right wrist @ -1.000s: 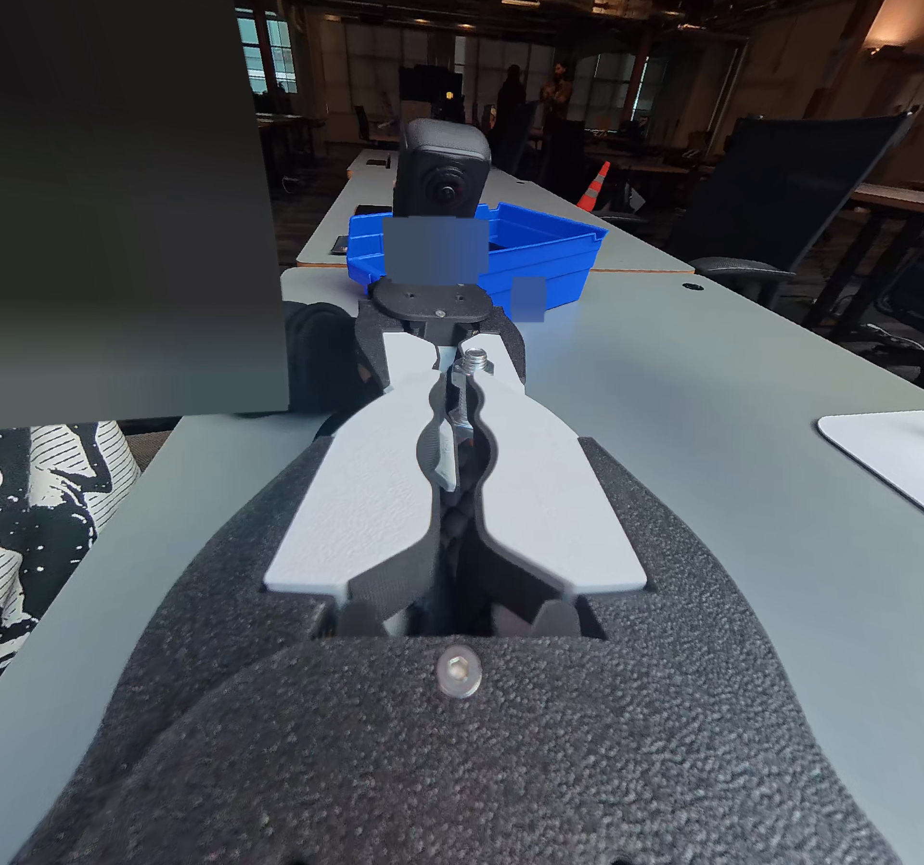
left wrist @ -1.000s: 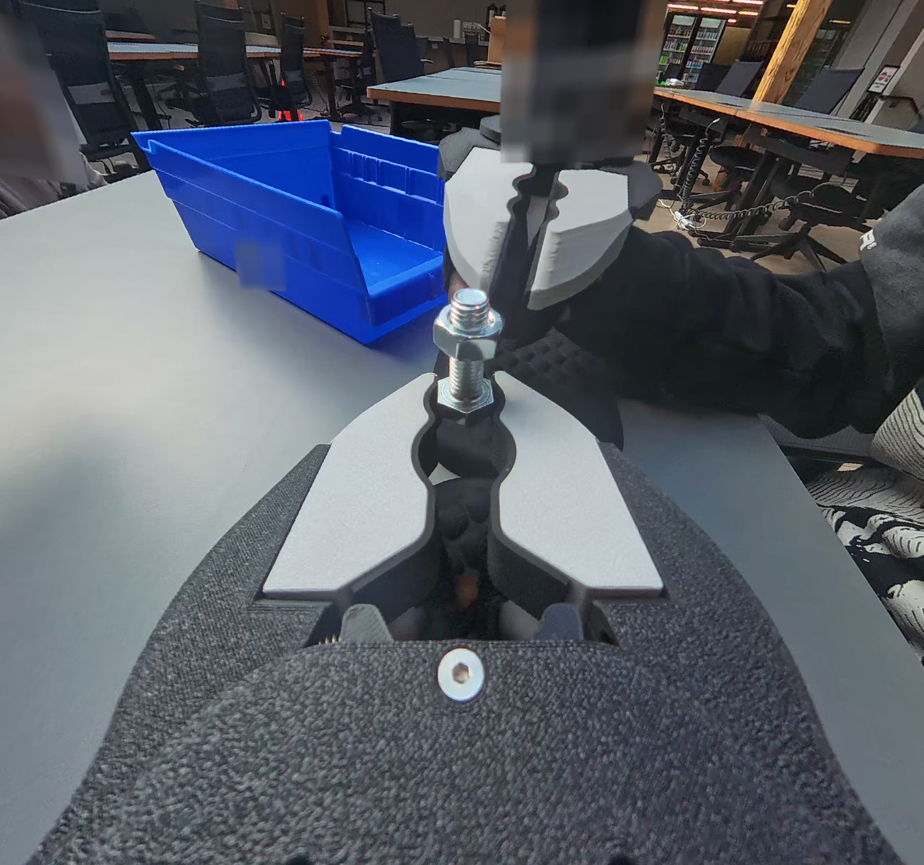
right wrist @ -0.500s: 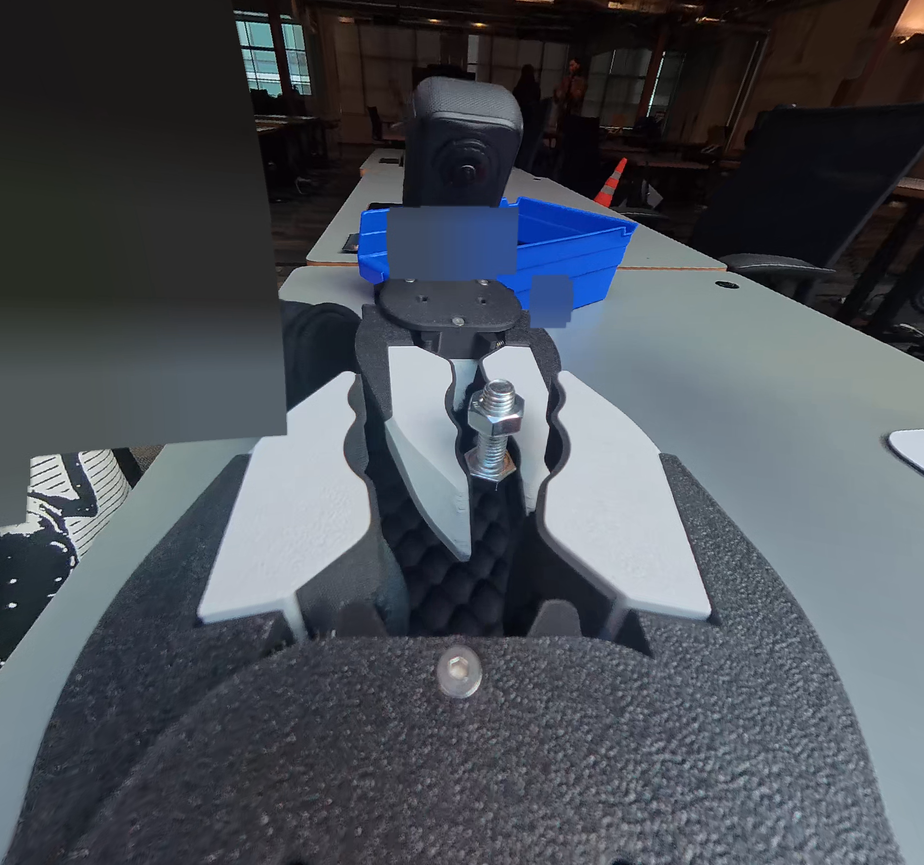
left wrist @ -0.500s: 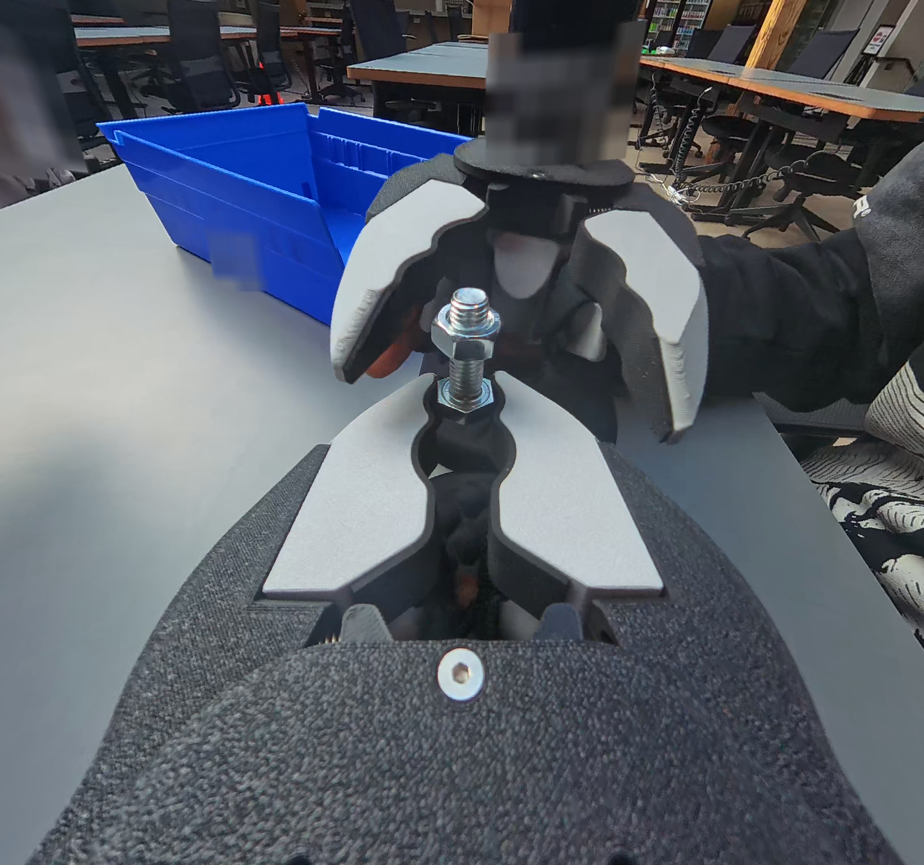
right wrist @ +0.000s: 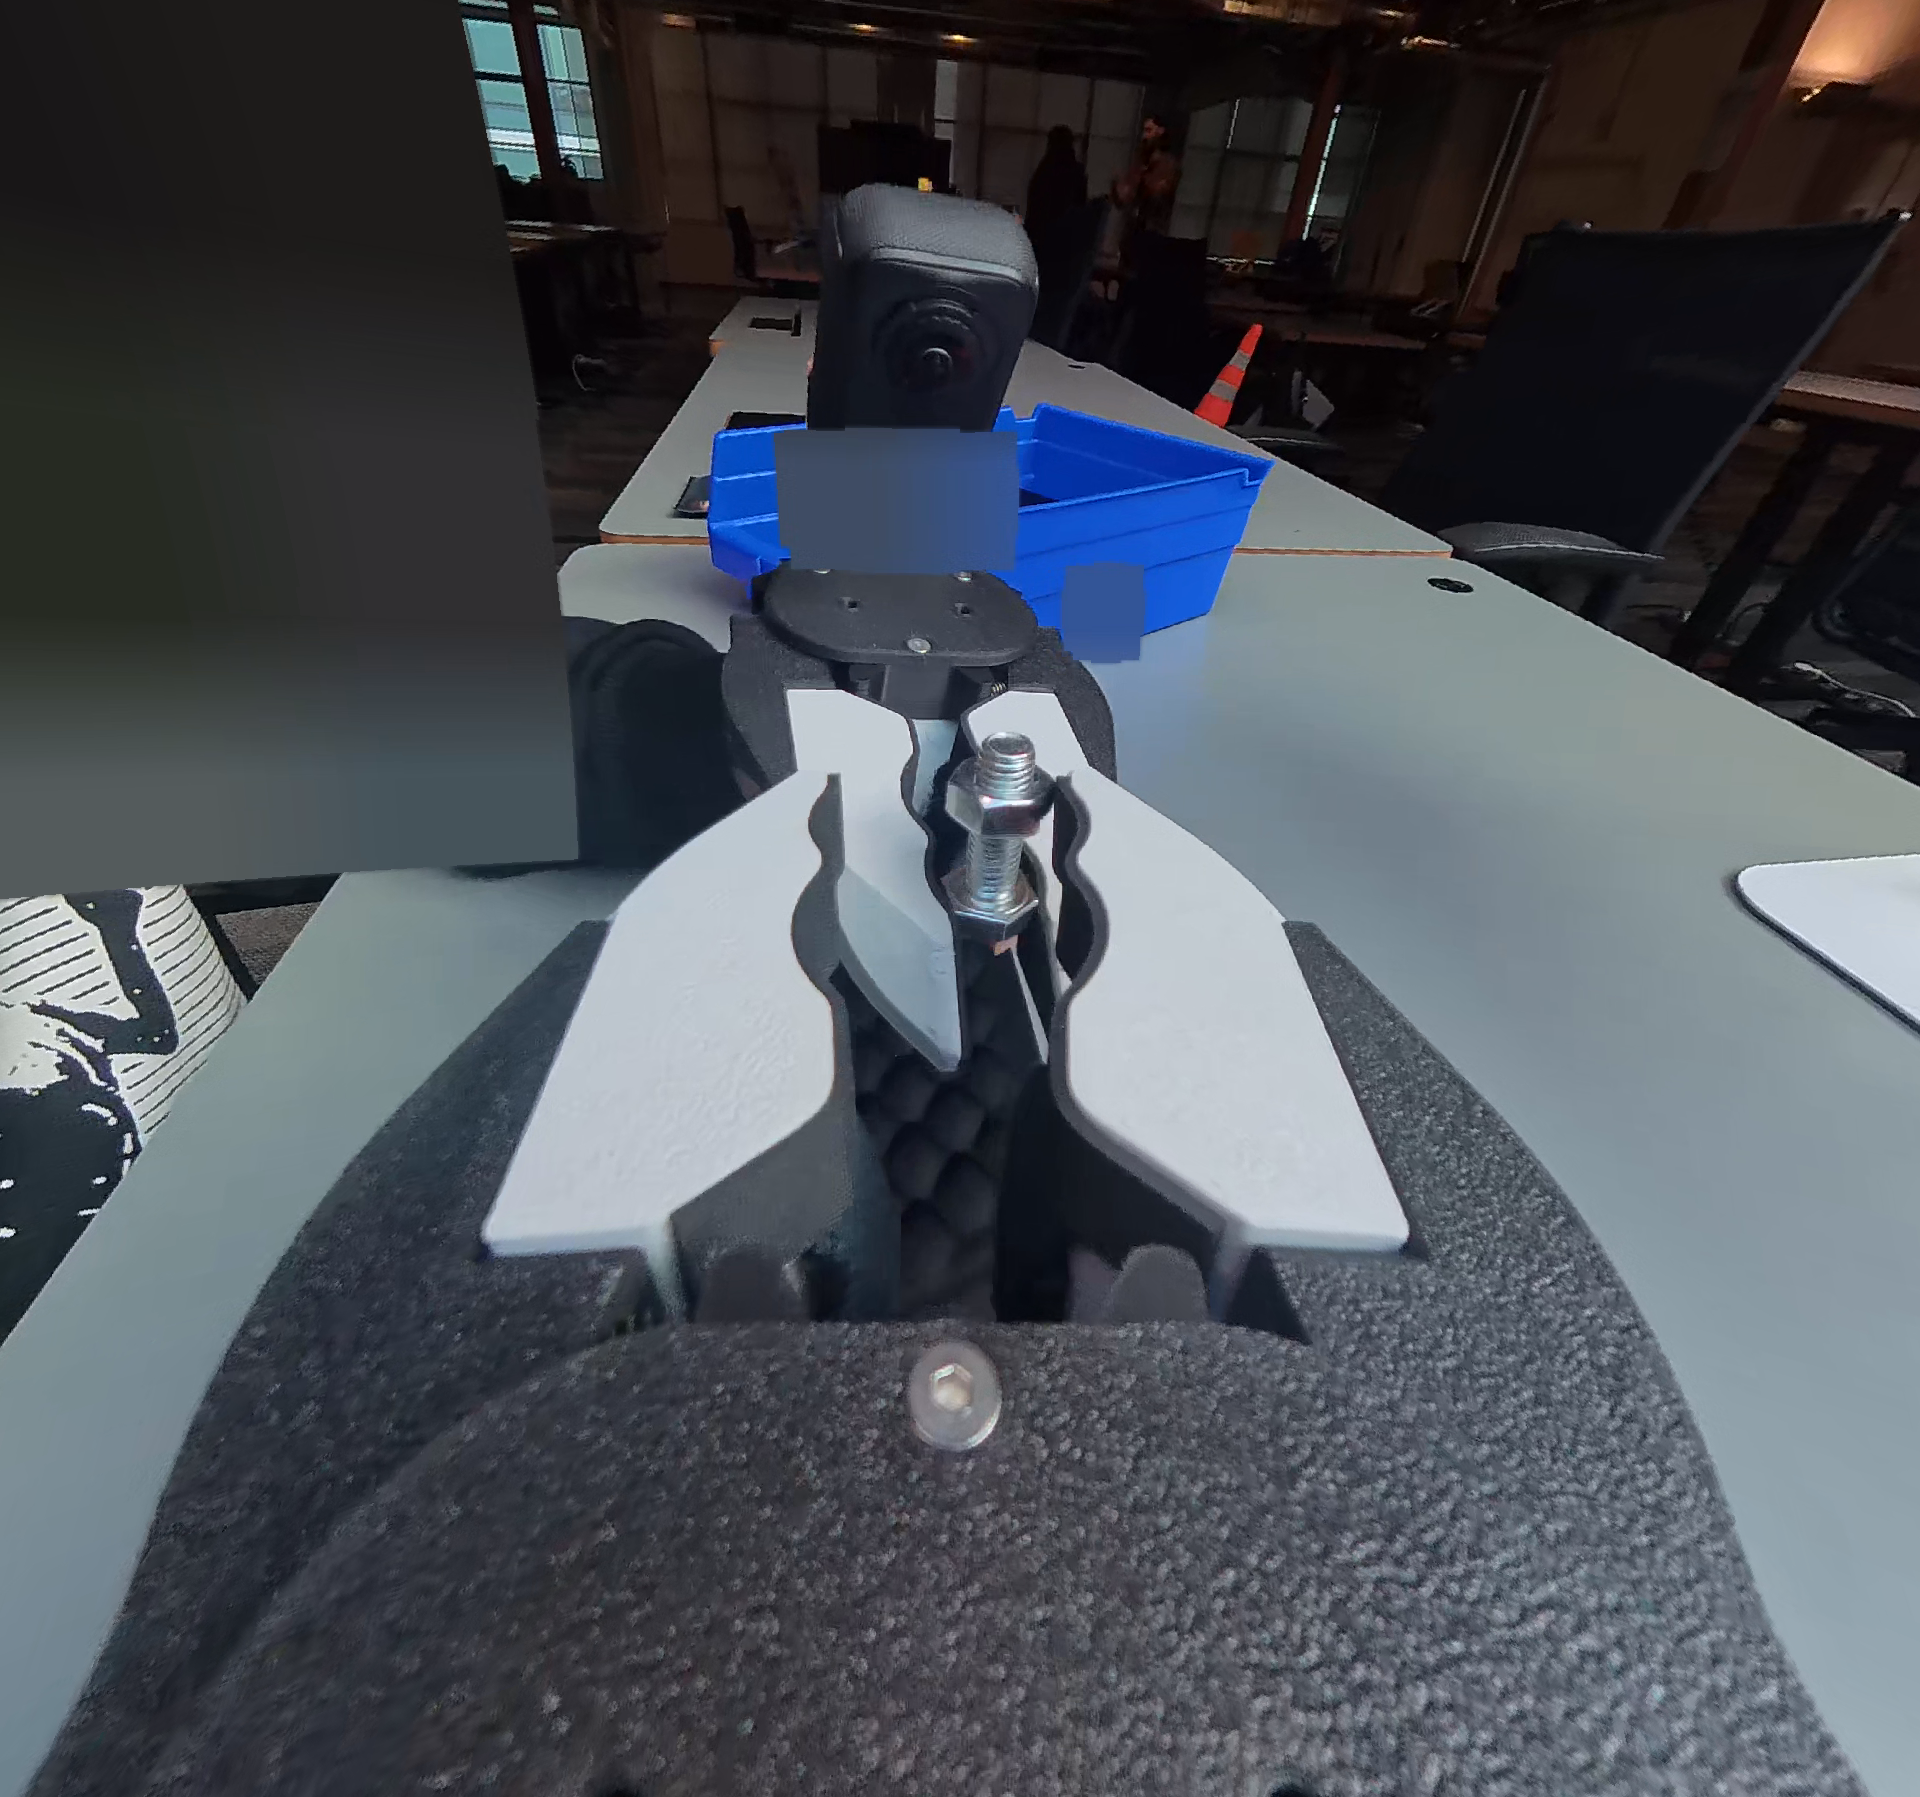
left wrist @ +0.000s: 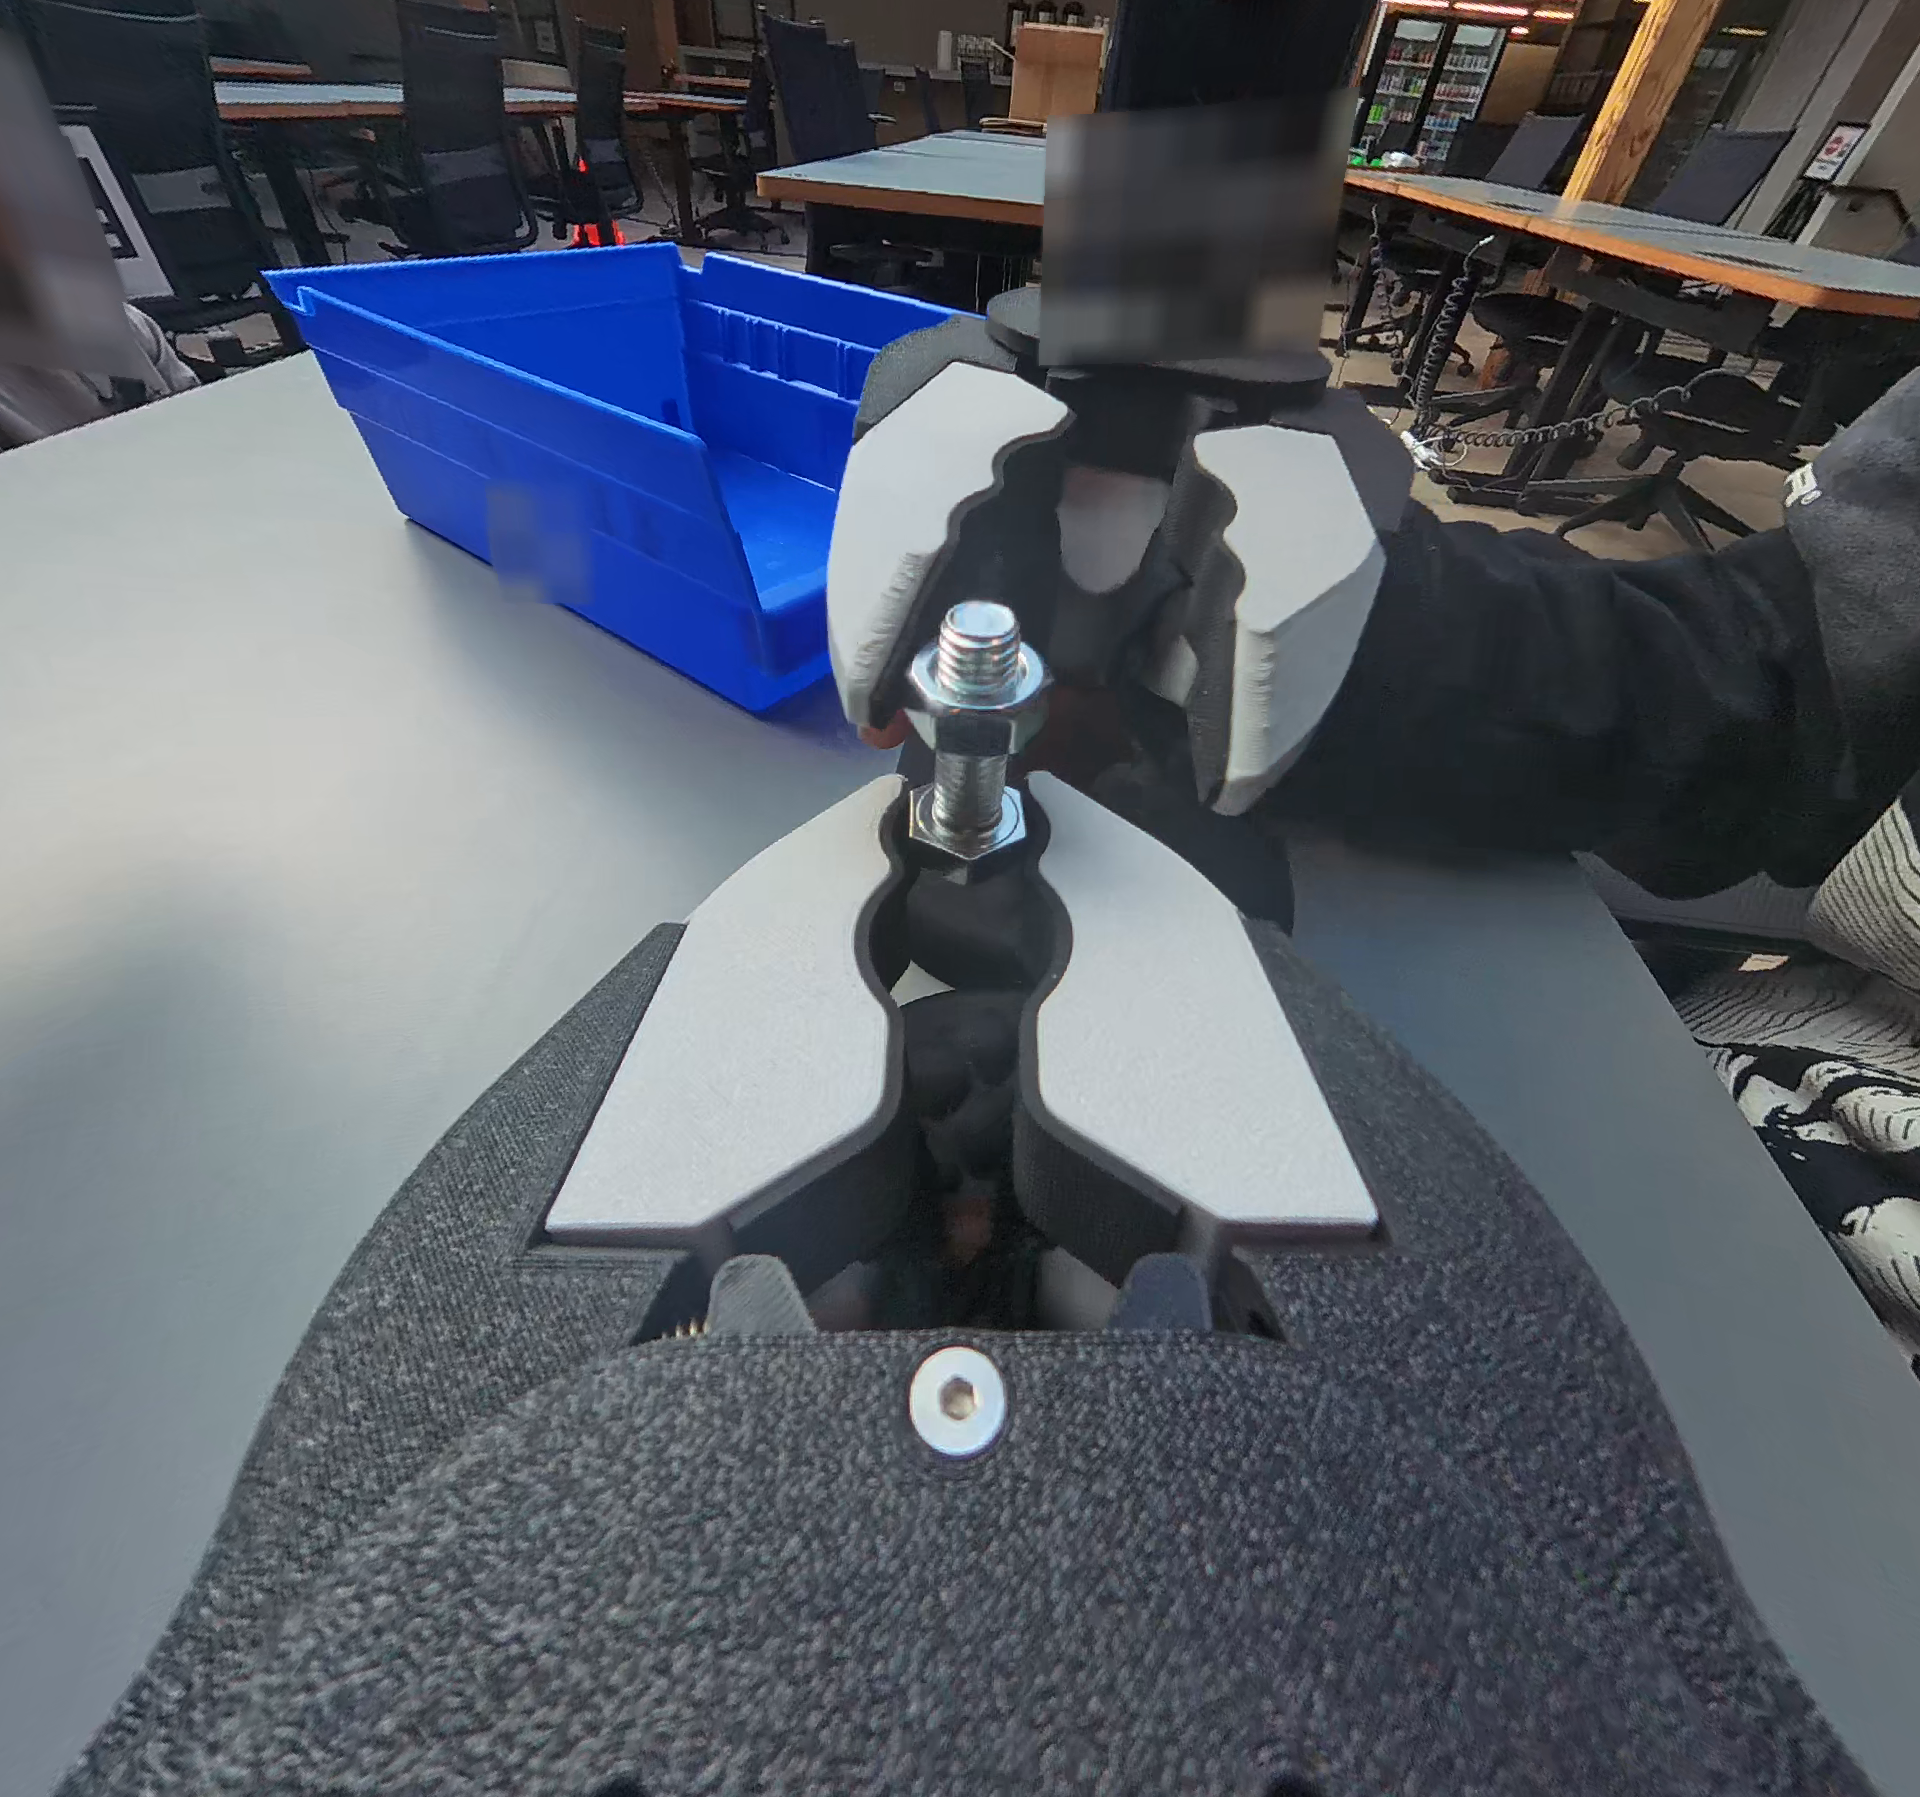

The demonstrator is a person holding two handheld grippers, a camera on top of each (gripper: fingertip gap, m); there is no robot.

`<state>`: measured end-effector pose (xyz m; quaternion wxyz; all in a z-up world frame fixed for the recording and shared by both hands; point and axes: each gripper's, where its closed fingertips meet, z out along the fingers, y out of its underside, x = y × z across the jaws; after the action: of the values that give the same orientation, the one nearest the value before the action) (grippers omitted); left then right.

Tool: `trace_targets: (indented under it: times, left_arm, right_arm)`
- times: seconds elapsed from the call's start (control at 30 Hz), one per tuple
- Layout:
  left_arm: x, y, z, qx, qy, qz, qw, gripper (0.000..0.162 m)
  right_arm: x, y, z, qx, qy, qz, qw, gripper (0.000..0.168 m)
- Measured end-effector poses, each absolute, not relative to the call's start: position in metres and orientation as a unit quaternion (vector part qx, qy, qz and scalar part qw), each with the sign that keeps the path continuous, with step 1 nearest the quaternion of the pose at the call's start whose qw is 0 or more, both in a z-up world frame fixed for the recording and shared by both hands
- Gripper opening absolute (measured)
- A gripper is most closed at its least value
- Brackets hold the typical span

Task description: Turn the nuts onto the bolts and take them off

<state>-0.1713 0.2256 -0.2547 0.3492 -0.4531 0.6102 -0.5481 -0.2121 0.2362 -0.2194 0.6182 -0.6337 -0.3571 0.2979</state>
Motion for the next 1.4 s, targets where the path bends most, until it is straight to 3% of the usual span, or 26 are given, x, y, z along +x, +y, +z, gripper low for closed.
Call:
trace_targets:
  times: [0.13, 0.23, 0.37, 0.6, 1.03, 1.13, 1.2, 1.27, 1.4]
  left_arm:
    - [-0.171, 0.226, -0.254, -0.454, 0.608, -0.549, 0.350, 0.017]
    - [-0.172, 0.227, -0.254, -0.455, 0.606, -0.551, 0.349, 0.017]
    - [-0.171, 0.225, -0.255, -0.453, 0.612, -0.547, 0.349, 0.017]
    - [-0.171, 0.223, -0.257, -0.450, 0.619, -0.543, 0.345, 0.017]
    - [-0.171, 0.226, -0.254, -0.454, 0.609, -0.550, 0.348, 0.017]
    - [-0.171, 0.226, -0.254, -0.454, 0.608, -0.550, 0.348, 0.017]
    - [-0.171, 0.226, -0.254, -0.454, 0.609, -0.549, 0.348, 0.017]
    - [-0.171, 0.225, -0.255, -0.453, 0.611, -0.548, 0.347, 0.017]
    - [-0.171, 0.223, -0.256, -0.449, 0.618, -0.545, 0.346, 0.017]
  right_arm:
    - [-0.199, 0.234, -0.217, -0.640, -0.355, 0.290, 0.617, 0.010]
    - [-0.192, 0.234, -0.209, -0.631, -0.338, 0.297, 0.632, 0.010]
    - [-0.200, 0.239, -0.211, -0.627, -0.335, 0.289, 0.641, 0.039]
    - [-0.222, 0.241, -0.223, -0.629, -0.357, 0.292, 0.626, 0.055]
    - [-0.198, 0.238, -0.218, -0.636, -0.356, 0.271, 0.629, 0.011]
    - [-0.190, 0.236, -0.212, -0.632, -0.347, 0.272, 0.637, 0.007]
    - [-0.188, 0.237, -0.209, -0.627, -0.339, 0.274, 0.645, 0.011]
    - [-0.192, 0.239, -0.208, -0.623, -0.334, 0.276, 0.651, 0.028]
    - [-0.207, 0.241, -0.215, -0.624, -0.346, 0.278, 0.643, 0.047]
